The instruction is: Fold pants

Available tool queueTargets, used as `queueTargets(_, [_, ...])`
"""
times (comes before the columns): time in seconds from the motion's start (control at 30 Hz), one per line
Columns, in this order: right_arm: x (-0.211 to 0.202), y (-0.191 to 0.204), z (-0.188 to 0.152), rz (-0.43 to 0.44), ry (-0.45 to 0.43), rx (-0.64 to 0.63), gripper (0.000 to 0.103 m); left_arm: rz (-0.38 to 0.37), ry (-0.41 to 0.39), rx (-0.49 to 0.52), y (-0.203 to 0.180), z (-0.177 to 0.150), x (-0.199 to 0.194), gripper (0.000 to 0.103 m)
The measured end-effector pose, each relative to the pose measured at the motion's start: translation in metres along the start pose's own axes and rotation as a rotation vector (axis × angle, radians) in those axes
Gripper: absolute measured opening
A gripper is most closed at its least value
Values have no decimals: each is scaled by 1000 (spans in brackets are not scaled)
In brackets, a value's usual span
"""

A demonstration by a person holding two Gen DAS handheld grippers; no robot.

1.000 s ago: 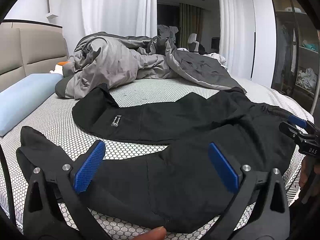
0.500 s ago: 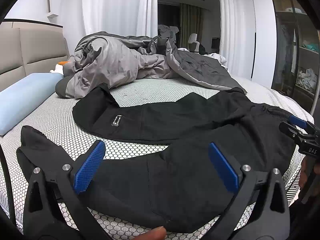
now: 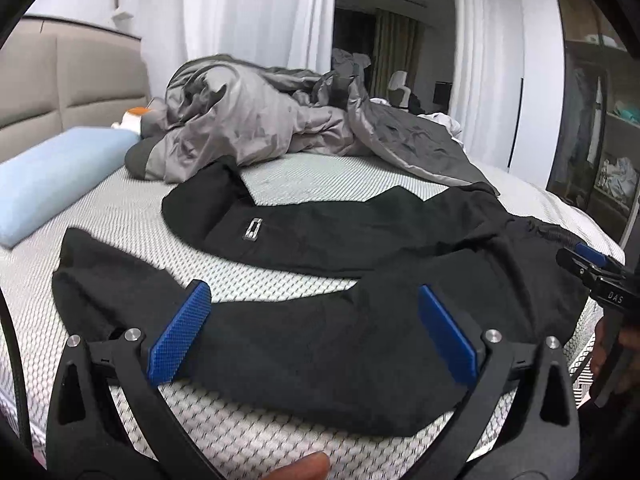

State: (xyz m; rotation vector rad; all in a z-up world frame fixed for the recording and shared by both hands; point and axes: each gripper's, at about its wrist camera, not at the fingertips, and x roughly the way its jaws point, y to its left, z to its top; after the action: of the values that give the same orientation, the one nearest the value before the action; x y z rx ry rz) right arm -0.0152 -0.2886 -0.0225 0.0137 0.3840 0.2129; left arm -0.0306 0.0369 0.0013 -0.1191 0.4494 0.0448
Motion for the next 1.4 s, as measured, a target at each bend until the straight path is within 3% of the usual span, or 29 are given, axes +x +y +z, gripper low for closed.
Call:
queueTargets(0.23, [-5, 6, 0, 6, -7, -45, 103, 72, 18, -85, 33, -15, -34, 102])
queueTargets(0.5, [-10, 4, 1, -23, -20, -48, 103, 137, 23, -243, 100, -29, -67, 102])
queueTargets(0.6, [-11, 3, 2, -20, -28, -44, 103, 155, 59, -289, 125, -34, -61, 96])
queueTargets(0.67, [-10, 5, 2, -24, -26, -52, 103, 197, 108, -262, 135, -35, -50, 81])
queueTargets(0.87, [-8, 8, 1, -35, -21, -75, 103, 243, 144, -310, 166, -39, -32, 80])
queueTargets(0.97, [-8, 8, 1, -32, -20, -75, 103, 271, 220, -337, 183, -42, -10, 78])
queueTargets(1.0, [-8, 9, 1, -33, -21, -77, 103, 262, 239, -342, 185, -44, -4, 74])
queueTargets(1.07, [-7, 9, 1, -35, -19, -80, 103, 219, 251, -347, 187, -45, 9, 45])
queueTargets(1.1, [-7, 9, 1, -35, -18, -81, 103, 213, 257, -344, 184, -43, 16, 37])
queueTargets(1.17, [-6, 10, 1, -38, -15, -82, 103, 224, 237, -324, 179, -39, 22, 12])
queueTargets(1.23, [-4, 11, 1, -41, -12, -84, 103, 207, 187, -315, 168, -29, 20, 5])
queueTargets(1.27, [-3, 10, 1, -43, -10, -84, 103, 198, 125, -307, 164, -22, 10, 4])
queueTargets(1.4, [0, 9, 1, -51, -2, -79, 103, 246, -18, -228, 147, 0, -20, 3])
